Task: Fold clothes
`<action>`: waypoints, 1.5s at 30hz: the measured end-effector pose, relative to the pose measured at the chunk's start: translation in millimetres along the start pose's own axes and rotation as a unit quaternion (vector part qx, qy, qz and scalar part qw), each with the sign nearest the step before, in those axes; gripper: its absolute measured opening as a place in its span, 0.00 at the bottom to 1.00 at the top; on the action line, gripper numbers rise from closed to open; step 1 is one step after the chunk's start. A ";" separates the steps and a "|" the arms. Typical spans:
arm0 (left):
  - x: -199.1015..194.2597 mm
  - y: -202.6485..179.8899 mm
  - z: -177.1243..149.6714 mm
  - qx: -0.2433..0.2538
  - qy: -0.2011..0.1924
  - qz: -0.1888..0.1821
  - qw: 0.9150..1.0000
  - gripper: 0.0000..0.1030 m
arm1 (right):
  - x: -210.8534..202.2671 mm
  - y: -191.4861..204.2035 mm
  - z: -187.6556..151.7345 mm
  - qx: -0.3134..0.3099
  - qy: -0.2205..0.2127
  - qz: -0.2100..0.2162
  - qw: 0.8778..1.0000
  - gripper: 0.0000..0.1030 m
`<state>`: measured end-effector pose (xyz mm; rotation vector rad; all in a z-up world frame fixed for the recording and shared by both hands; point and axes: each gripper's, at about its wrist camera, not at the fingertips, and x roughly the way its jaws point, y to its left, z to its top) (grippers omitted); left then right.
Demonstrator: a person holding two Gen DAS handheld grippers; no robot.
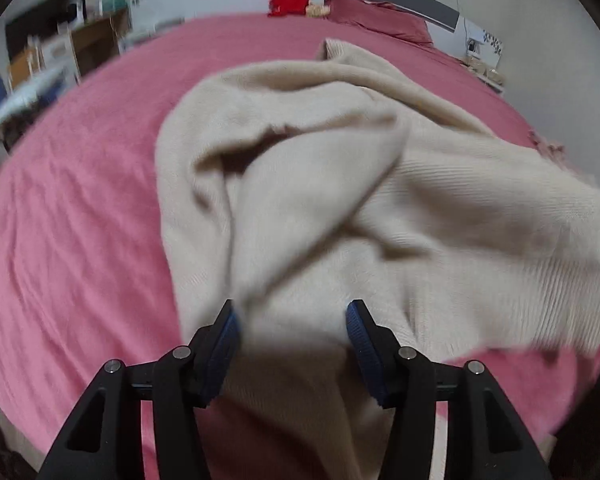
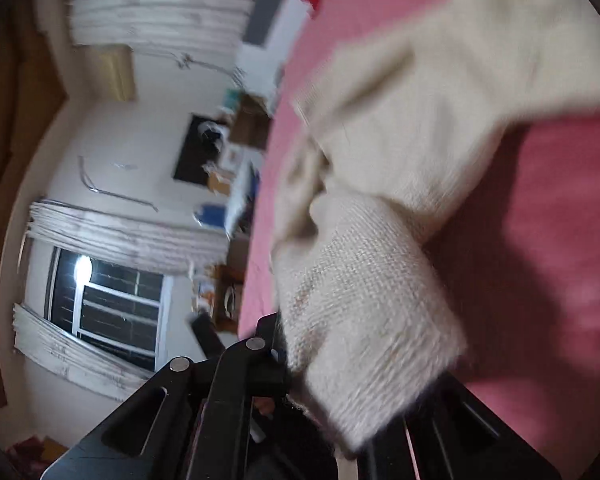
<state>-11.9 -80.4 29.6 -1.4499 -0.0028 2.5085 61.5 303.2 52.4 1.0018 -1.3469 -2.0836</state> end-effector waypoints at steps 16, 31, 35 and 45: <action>-30.7 32.0 -23.5 -0.100 -0.023 0.148 0.984 0.54 | -114.9 4.1 -22.8 -0.086 -0.148 -0.473 0.864 0.73; -47.9 36.0 -26.9 -0.098 -0.063 0.200 0.973 0.54 | 55.6 -4.9 -96.2 -0.257 0.095 -0.356 0.893 0.90; -53.3 38.8 -25.7 -0.107 -0.087 0.186 0.973 0.53 | 54.6 -4.0 -101.1 -0.289 0.105 -0.367 0.878 0.90; 2.4 57.9 -13.3 -0.144 0.009 0.102 0.984 0.52 | 35.9 -5.6 -85.5 -0.245 0.099 -0.351 0.898 0.97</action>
